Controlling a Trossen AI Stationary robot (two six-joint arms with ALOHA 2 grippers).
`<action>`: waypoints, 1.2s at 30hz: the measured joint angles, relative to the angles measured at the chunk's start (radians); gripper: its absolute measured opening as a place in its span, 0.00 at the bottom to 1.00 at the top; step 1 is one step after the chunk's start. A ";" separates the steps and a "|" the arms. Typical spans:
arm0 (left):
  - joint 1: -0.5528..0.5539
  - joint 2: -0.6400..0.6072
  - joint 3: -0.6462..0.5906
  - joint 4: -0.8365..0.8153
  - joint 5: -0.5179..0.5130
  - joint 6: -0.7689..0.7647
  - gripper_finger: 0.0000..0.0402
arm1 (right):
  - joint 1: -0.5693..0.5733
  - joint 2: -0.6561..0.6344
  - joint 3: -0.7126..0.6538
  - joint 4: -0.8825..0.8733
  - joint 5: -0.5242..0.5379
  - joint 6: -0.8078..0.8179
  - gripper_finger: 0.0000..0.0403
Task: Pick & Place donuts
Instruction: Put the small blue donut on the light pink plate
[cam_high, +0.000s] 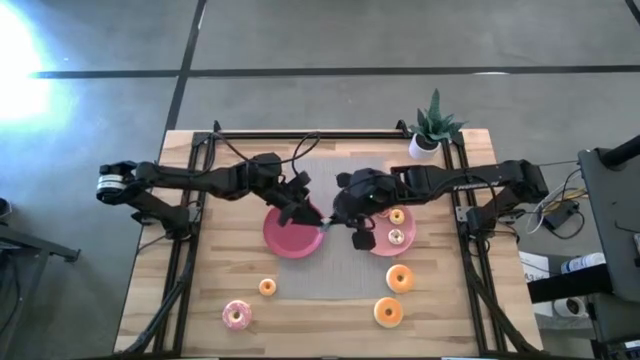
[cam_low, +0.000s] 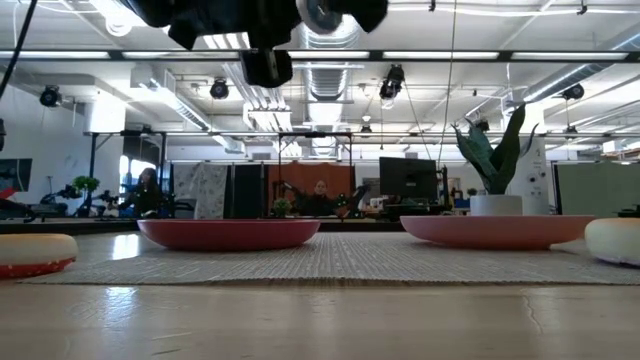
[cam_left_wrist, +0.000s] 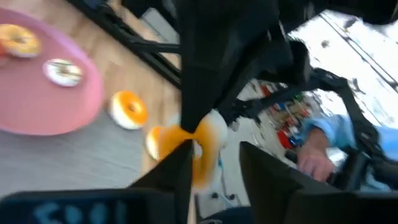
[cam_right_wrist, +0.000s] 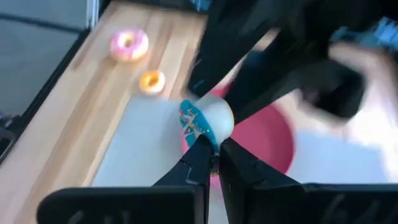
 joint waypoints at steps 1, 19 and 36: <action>0.002 0.000 0.000 -0.013 -0.003 0.001 0.30 | -0.004 0.000 -0.001 -0.035 -0.001 0.024 0.03; -0.126 -0.070 0.000 -0.406 -0.340 0.061 0.37 | -0.265 0.000 -0.427 -0.144 -0.082 0.439 0.03; -0.188 -0.071 -0.002 -0.407 -0.436 0.044 0.37 | -0.337 0.000 -0.539 0.000 -0.145 0.589 0.23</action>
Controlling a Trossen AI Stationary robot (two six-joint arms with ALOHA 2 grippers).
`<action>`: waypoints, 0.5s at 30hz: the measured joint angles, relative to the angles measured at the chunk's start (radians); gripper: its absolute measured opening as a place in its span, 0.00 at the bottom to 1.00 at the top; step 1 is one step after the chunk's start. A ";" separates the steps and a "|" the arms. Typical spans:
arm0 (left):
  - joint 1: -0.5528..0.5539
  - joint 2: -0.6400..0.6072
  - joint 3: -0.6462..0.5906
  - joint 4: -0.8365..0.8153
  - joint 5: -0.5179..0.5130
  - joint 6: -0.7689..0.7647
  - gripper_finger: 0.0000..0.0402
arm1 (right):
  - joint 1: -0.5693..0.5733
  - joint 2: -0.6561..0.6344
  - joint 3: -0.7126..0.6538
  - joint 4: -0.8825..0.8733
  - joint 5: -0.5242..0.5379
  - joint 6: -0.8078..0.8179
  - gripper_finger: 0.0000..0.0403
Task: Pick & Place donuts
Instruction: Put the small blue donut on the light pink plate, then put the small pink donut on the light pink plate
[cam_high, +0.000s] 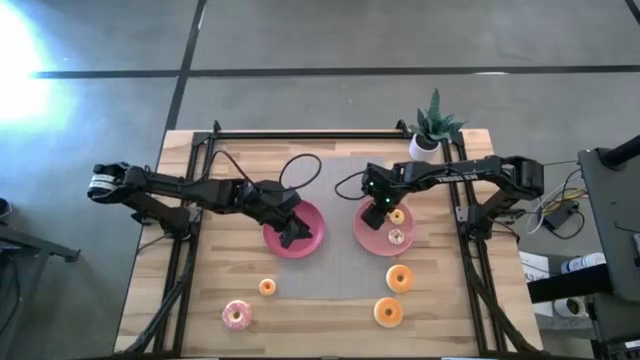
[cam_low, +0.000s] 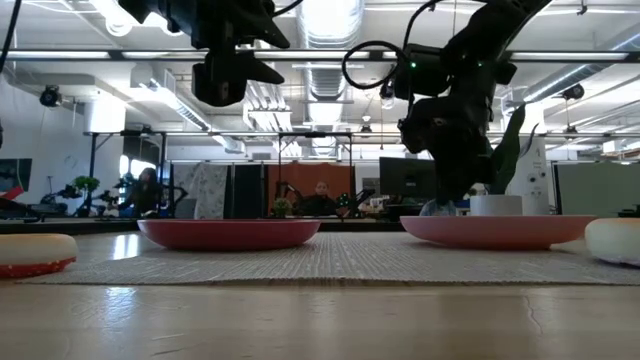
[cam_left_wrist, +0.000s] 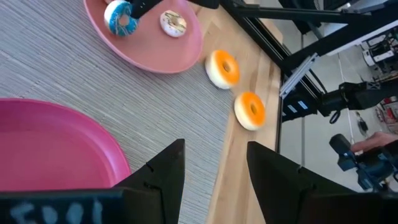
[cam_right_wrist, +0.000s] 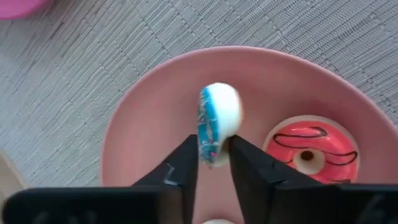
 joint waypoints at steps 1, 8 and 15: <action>0.000 0.000 0.000 0.000 -0.001 0.000 0.37 | 0.000 0.000 0.000 0.000 0.000 0.002 0.26; 0.000 0.000 0.000 -0.037 -0.001 -0.020 0.37 | 0.001 -0.002 0.014 -0.040 0.137 -0.022 0.40; -0.019 -0.001 0.000 -0.195 0.014 -0.058 0.37 | 0.003 -0.003 0.123 -0.209 0.212 -0.168 0.43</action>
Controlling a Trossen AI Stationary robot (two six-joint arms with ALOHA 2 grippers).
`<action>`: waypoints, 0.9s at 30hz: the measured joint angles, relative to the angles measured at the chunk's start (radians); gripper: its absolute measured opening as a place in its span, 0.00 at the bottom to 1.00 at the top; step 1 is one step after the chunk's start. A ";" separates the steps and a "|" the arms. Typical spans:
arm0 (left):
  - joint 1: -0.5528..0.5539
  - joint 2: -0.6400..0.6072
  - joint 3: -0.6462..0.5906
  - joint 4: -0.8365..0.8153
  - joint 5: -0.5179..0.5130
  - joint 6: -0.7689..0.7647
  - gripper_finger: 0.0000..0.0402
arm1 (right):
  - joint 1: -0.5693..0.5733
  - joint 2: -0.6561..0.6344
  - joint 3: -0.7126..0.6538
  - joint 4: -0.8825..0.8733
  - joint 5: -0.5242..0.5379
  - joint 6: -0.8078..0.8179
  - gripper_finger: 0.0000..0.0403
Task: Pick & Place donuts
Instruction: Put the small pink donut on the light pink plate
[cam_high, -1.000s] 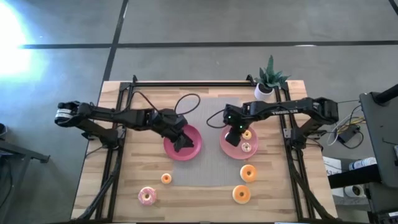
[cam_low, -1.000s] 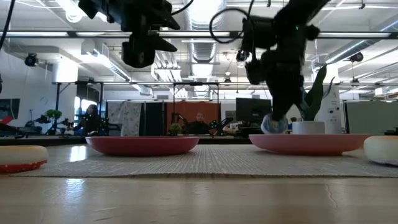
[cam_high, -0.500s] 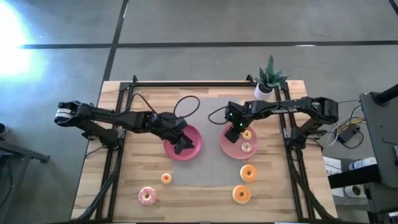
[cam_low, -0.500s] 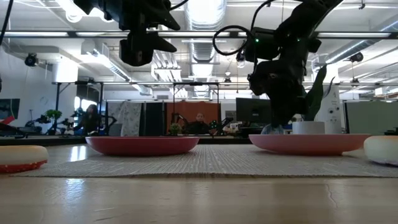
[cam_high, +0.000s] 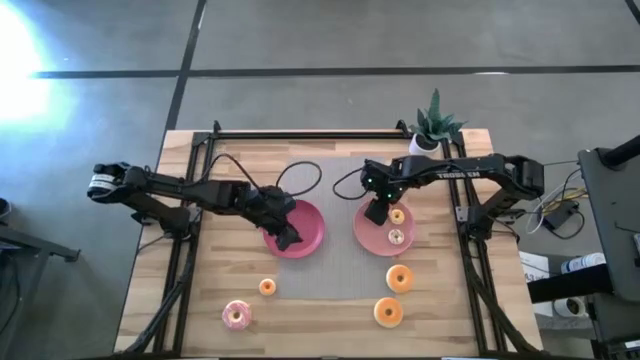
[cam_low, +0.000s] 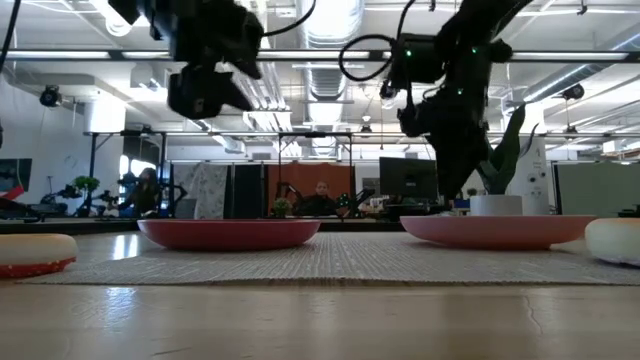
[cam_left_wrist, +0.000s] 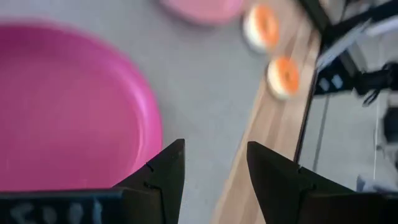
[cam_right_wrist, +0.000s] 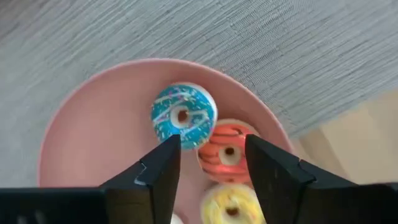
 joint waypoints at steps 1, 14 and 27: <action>-0.012 0.000 0.000 -0.028 0.008 0.000 0.37 | 0.001 0.000 0.019 -0.026 0.009 -0.025 0.43; -0.376 0.001 -0.001 -0.319 -0.034 0.055 0.37 | 0.186 0.022 0.208 0.002 0.021 -0.330 0.45; -0.596 0.099 0.000 -0.303 -0.346 0.119 0.28 | 0.358 0.085 0.295 -0.052 0.058 -0.157 0.45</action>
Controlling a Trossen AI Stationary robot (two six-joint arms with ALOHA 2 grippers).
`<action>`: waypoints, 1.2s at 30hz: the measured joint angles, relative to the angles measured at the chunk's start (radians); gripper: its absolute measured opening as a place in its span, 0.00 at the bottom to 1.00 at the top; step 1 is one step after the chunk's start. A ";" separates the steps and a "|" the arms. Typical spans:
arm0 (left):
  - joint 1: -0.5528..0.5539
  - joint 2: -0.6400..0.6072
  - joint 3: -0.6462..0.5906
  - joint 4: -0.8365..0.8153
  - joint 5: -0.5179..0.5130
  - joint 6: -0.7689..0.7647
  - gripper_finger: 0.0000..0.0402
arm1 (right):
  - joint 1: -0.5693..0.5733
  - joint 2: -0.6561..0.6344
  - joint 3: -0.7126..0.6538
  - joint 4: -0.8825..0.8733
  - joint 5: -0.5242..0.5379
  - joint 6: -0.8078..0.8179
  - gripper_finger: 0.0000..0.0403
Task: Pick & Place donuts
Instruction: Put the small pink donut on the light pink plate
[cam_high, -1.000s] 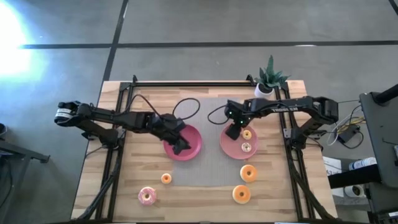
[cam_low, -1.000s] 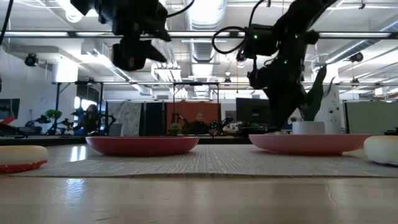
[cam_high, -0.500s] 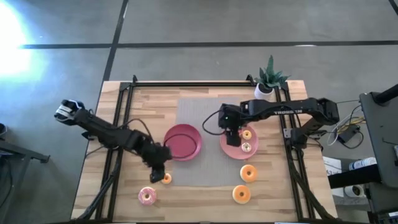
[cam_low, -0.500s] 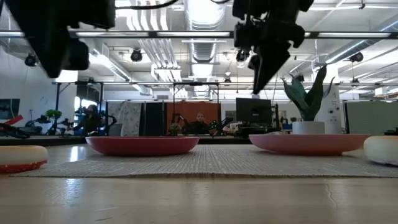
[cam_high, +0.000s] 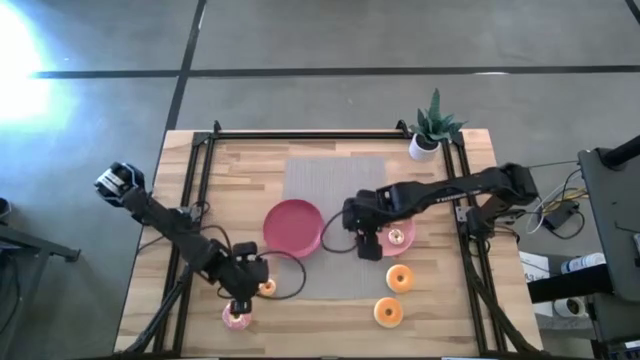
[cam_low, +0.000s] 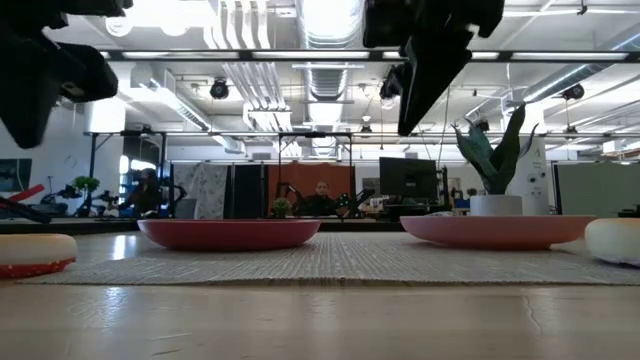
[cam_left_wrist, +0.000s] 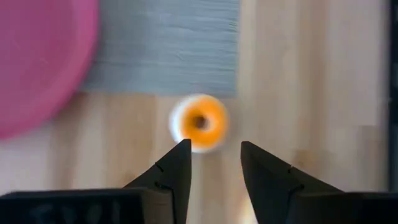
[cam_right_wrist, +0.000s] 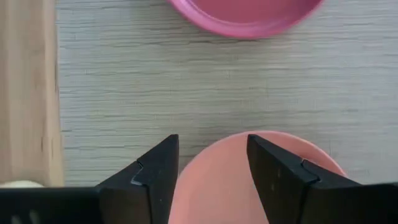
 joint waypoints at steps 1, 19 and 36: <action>-0.009 0.013 0.000 0.001 -0.039 0.012 0.27 | 0.014 -0.008 -0.001 0.001 0.023 0.021 0.45; -0.038 0.305 0.223 -0.199 -0.034 -0.245 0.22 | 0.183 -0.079 -0.034 -0.079 0.147 0.124 0.45; -0.051 0.384 0.303 -0.201 -0.070 -0.282 0.41 | 0.220 -0.080 -0.035 -0.078 0.198 0.090 0.45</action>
